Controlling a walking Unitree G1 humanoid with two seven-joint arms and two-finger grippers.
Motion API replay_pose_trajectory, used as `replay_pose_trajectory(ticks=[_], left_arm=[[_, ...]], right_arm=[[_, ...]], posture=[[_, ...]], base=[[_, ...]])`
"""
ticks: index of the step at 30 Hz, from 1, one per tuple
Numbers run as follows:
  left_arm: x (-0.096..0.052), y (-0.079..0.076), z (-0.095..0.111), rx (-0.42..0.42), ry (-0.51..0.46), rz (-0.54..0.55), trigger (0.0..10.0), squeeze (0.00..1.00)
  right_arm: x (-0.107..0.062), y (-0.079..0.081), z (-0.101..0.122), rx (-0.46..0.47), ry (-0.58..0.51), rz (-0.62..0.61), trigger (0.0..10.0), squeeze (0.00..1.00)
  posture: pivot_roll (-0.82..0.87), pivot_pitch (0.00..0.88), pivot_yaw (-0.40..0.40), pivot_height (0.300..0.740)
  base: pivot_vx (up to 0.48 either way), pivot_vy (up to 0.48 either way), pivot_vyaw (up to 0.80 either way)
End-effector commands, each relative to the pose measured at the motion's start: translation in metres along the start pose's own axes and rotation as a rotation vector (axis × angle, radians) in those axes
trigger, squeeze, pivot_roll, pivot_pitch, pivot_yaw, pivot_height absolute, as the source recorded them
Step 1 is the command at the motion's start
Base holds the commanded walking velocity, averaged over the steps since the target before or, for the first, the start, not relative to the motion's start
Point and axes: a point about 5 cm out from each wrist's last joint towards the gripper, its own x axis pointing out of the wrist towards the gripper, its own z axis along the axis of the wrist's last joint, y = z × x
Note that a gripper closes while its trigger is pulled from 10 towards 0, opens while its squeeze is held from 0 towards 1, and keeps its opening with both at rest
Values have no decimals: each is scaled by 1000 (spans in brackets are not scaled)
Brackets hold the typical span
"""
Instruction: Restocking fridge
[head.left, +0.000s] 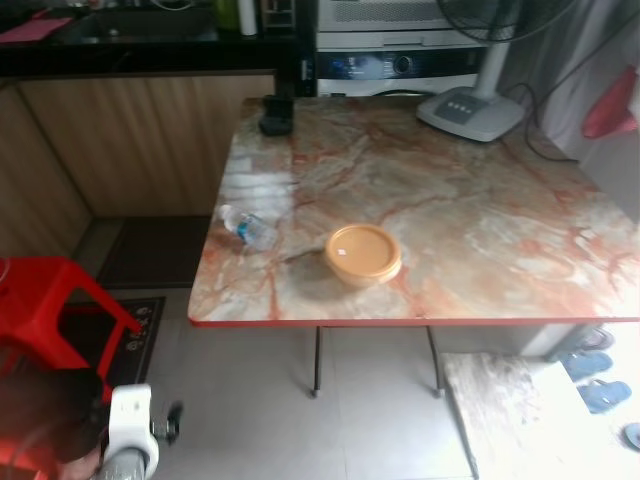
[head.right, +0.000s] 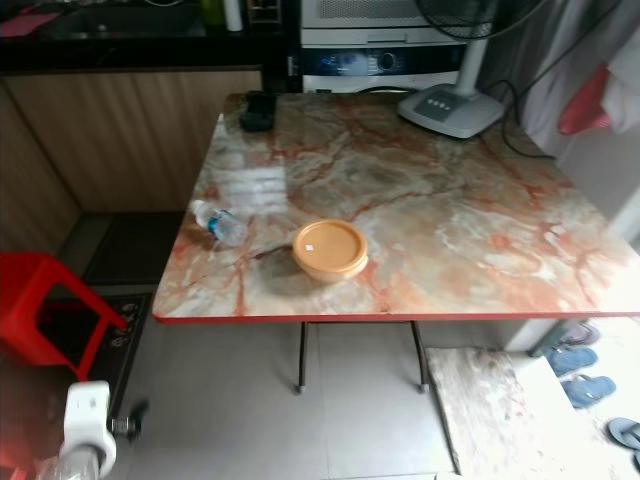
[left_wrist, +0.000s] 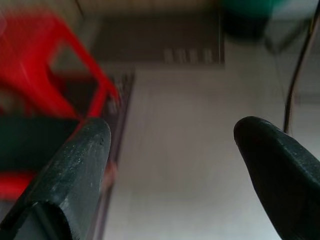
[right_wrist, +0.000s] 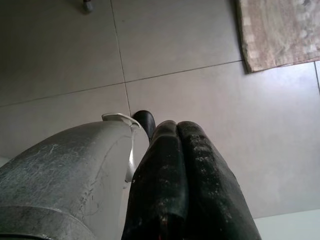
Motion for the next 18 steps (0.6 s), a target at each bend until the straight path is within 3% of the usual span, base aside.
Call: replay_pose_trajectory(ticks=[1, 2, 5, 10, 14, 16, 18], left_arm=[[2, -11, 15, 40, -94, -28, 10000, 0], [0, -22, 26, 85, -170, -53, 10000, 0], [-4, -31, 38, 121, -254, -75, 10000, 0], [-14, -36, 49, 140, -345, -77, 10000, 0], [-27, -38, 69, 202, -443, -91, 10000, 0], [-28, -42, 79, 196, -472, -99, 10000, 0], [-24, -49, 93, 134, -492, -123, 10000, 0]], right_arm=[[-1, -2, 0, -5, -3, -6, 10000, 0], [-1, -2, -1, -5, -4, -7, 10000, 0], [-1, -2, -1, -2, -6, -8, 10000, 0], [-1, -1, -3, -12, 1, -4, 10000, 0], [-2, -1, -5, -8, 5, -7, 10000, 0], [-2, -1, -5, -9, 6, -9, 10000, 0], [-2, -1, -5, -16, 11, -8, 10000, 0]], posture=[[66, 23, 25, 740], [59, 21, 30, 740], [63, 21, 36, 740], [63, 21, 43, 740], [69, 27, 42, 740], [79, 29, 37, 740], [85, 32, 30, 740]], base=[[0, 0, 0], [0, 0, 0], [0, 0, 0], [0, 0, 0], [0, 0, 0], [0, 0, 0], [0, 0, 0]])
